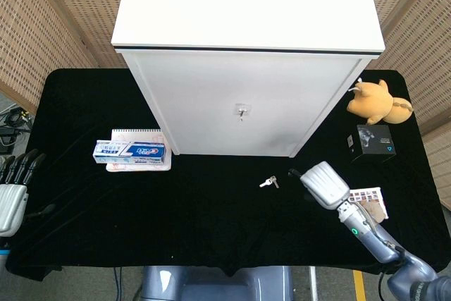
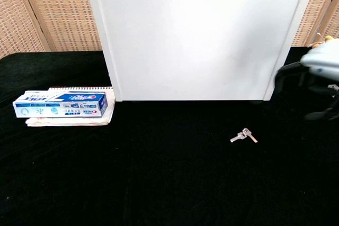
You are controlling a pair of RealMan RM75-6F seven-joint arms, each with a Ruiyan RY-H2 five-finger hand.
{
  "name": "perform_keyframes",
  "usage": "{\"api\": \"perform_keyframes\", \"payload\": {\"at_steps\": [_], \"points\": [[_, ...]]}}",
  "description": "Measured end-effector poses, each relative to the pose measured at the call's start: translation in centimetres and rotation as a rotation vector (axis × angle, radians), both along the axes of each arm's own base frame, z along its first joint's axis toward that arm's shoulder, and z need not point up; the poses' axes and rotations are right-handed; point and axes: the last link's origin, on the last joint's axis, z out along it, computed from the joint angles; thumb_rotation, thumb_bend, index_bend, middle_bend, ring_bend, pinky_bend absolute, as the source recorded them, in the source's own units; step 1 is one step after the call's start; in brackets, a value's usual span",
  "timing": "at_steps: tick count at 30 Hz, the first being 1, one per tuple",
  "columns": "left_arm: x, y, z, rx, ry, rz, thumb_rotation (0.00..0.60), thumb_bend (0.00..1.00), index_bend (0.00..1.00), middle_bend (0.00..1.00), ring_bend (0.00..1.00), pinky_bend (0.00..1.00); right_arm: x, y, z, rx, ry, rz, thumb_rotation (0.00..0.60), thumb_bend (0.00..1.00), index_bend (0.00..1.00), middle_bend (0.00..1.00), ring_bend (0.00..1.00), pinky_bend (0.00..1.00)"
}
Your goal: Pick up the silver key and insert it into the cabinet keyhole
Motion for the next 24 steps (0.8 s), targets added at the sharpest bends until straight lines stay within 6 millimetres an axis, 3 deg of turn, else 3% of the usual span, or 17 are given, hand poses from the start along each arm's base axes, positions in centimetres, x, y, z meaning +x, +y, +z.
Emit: {"api": "perform_keyframes", "payload": {"at_steps": [9, 24], "points": [[-0.2, 0.4, -0.2, -0.009, 0.001, 0.013, 0.6, 0.0, 0.0, 0.0, 0.0, 0.0, 2.5, -3.0, -4.9, 0.043, 0.044, -0.007, 0.6, 0.44, 0.47, 0.97, 0.98, 1.0], [-0.7, 1.0, -0.6, -0.022, 0.01, 0.037, 0.6, 0.0, 0.0, 0.0, 0.0, 0.0, 2.9, -3.9, -10.7, 0.02, 0.156, 0.019, 0.6, 0.46, 0.53, 0.98, 1.0, 1.0]]}}
